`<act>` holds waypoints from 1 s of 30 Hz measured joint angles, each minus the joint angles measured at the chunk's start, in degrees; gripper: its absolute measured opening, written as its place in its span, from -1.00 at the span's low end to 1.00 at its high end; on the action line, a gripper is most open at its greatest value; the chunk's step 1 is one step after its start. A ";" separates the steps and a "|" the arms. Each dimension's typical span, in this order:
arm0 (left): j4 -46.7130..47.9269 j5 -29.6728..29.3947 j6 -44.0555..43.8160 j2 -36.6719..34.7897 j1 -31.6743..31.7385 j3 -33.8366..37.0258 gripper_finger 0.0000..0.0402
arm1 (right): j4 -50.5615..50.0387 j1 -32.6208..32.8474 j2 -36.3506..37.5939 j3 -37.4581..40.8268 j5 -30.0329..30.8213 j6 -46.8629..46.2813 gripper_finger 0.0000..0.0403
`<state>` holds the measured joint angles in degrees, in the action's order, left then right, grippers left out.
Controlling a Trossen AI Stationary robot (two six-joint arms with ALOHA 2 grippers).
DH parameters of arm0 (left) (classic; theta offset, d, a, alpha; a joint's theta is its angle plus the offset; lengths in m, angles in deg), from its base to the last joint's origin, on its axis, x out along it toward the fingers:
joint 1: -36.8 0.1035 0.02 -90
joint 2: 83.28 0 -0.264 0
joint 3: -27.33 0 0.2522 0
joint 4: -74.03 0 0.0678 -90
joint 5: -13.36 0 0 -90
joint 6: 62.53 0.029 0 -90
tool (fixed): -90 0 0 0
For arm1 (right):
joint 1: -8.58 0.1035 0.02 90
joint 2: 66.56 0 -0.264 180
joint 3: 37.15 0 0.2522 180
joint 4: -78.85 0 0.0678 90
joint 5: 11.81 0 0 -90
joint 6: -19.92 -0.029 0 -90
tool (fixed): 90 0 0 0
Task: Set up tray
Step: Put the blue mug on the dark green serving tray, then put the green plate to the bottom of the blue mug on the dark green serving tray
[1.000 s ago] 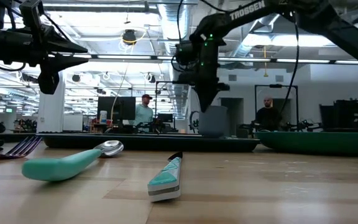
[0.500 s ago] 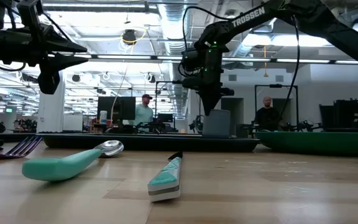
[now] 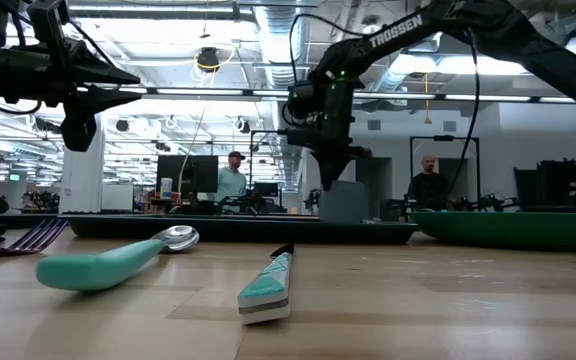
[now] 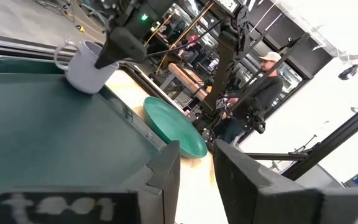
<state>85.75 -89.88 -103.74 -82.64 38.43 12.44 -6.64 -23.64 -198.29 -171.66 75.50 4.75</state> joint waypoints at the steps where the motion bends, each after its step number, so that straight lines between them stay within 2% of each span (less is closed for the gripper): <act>1: 0.00 -0.01 0.00 0.00 0.00 0.00 -0.58 | -0.02 0.23 -0.28 -0.08 0.12 0.05 -0.99; 7: 0.00 0.00 0.02 0.01 0.00 0.00 -0.58 | 2.34 1.49 -0.43 -0.03 2.98 0.15 -0.93; 16: 0.00 -0.01 0.04 0.01 0.00 0.00 -0.58 | 1.56 1.46 -0.38 0.11 2.41 0.13 -0.69; 23: 0.00 -0.02 0.04 0.02 0.00 0.02 -0.58 | 0.62 1.36 -0.38 -1.06 2.59 0.18 -0.33; 30: 0.00 -0.02 0.04 0.00 0.00 0.02 -0.58 | -5.75 1.71 -0.32 -10.88 4.09 1.69 0.03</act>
<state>85.75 -89.90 -103.70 -82.63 38.43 12.46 -12.38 -21.93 -198.61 -182.53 79.59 6.44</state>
